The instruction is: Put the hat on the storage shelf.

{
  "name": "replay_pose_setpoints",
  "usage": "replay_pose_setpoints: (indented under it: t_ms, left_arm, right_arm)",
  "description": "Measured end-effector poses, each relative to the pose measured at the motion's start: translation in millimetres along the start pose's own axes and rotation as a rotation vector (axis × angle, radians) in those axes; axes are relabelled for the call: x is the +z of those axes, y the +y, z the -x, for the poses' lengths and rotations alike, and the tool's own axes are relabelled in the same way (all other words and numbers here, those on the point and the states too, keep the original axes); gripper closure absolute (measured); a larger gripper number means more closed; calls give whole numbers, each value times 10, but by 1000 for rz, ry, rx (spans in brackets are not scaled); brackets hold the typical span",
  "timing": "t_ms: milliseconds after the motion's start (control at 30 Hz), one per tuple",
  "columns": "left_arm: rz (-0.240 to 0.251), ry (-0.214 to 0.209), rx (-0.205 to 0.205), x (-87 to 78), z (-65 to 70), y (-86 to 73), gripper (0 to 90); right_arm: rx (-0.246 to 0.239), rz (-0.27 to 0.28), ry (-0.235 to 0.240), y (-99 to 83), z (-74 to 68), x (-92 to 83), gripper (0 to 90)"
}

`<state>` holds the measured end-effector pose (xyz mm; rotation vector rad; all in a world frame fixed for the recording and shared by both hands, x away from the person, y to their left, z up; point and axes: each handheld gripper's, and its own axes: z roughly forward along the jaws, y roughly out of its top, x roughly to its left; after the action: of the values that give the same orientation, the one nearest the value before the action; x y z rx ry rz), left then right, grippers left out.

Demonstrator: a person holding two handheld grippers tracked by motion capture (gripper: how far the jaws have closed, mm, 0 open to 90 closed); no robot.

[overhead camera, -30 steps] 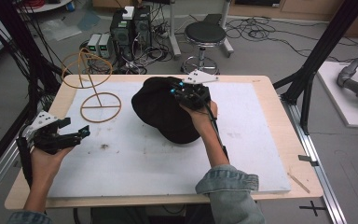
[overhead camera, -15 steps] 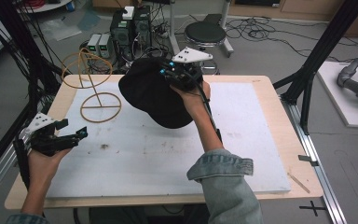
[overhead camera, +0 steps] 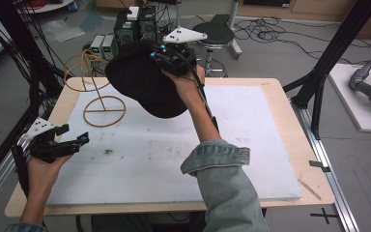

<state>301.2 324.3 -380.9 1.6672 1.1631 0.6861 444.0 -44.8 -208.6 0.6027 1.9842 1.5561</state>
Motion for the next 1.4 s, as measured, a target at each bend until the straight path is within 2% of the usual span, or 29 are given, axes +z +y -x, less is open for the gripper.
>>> replay_pose_setpoints:
  t_ms: [333, 800, 1067, 1400]
  left_arm:
    - [3, -6, 3, -3, 4, 3, 174]
    - [11, -13, 4, -35, 28, 0, 174]
    - [18, -13, 4, -67, 24, 9, 174]
    - [24, -14, 0, -91, 16, 12, 174]
  right_arm:
    - [-14, 45, 13, 228, -84, 216, 832]
    - [-15, 71, 49, 448, -255, 548, 832]
    - [-27, 50, 60, 502, -406, 804, 832]
    - [-35, 36, 72, 531, -498, 1014, 831]
